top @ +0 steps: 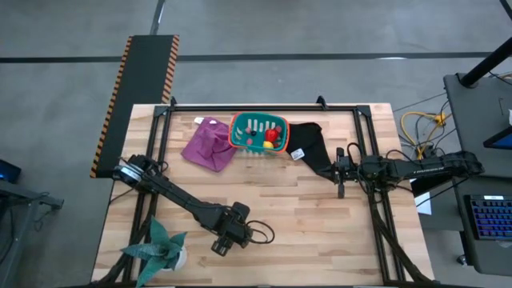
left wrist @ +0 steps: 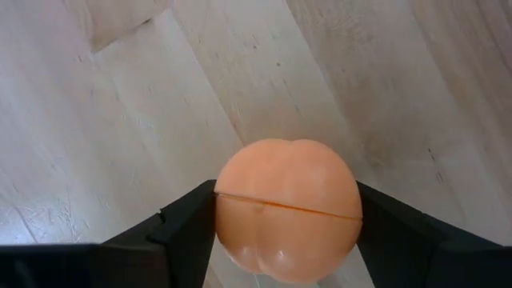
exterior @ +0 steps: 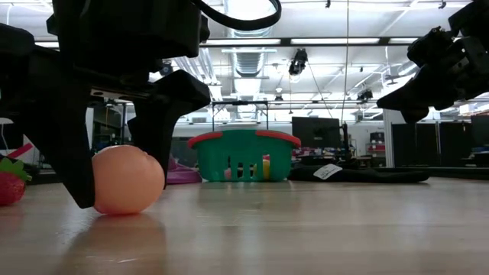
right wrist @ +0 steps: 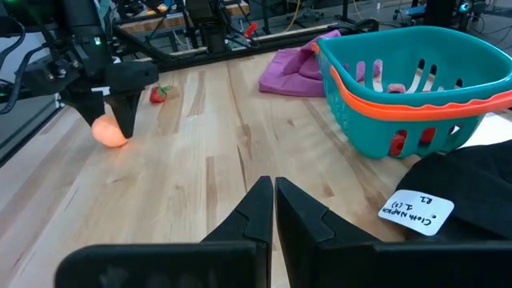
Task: Pick and placing Produce into tupperware
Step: Put the light orange peach into the blue bin
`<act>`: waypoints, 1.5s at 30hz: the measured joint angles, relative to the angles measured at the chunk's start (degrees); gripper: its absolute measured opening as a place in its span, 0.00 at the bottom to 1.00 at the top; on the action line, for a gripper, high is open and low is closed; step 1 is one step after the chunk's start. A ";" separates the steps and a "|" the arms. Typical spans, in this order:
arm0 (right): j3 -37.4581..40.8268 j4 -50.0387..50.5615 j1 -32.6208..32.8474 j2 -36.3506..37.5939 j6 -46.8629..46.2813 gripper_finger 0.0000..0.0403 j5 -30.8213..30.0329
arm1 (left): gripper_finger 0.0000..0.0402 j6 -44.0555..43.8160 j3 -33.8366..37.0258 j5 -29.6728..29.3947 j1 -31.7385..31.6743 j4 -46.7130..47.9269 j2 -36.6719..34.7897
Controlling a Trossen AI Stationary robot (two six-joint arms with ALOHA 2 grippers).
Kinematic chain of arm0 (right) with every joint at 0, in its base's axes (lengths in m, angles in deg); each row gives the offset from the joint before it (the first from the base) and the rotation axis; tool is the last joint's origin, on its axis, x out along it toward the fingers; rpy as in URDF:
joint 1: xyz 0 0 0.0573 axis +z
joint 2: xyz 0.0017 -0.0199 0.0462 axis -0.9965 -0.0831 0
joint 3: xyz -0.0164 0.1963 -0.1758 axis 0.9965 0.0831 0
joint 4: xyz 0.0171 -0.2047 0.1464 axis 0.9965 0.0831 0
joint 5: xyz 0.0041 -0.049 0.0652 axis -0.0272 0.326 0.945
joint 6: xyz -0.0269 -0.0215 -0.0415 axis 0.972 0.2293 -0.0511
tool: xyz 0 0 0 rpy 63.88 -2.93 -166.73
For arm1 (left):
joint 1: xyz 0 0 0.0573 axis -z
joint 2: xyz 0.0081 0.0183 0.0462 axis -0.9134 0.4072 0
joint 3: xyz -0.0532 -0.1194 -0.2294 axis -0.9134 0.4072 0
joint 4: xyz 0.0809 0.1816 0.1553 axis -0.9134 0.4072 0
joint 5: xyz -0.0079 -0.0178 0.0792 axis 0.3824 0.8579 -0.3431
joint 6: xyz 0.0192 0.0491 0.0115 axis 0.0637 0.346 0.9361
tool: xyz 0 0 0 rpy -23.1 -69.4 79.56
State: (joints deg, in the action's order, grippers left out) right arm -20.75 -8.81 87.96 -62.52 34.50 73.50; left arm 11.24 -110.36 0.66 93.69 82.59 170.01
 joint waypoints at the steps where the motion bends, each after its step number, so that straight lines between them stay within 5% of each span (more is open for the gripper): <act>1: 0.00 0.00 0.00 0.00 -0.01 0.02 0.00 | 0.59 0.00 0.00 0.00 0.01 0.00 0.00; 19: 0.00 0.00 0.00 0.00 -0.01 0.02 0.01 | 0.59 0.99 -0.36 -1.16 -0.12 -0.38 -3.38; 25: 0.00 0.00 0.00 0.00 -0.01 0.02 0.01 | 0.59 1.05 -2.59 -6.25 -0.13 -1.50 -4.55; 45: 0.00 0.09 0.00 -0.02 -0.22 0.02 0.02 | 0.59 7.25 1.82 -20.79 -0.54 -33.60 -6.75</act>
State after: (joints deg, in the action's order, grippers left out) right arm -20.75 -8.72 87.96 -62.54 34.28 73.52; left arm 18.49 -108.54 -20.12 93.15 48.99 163.26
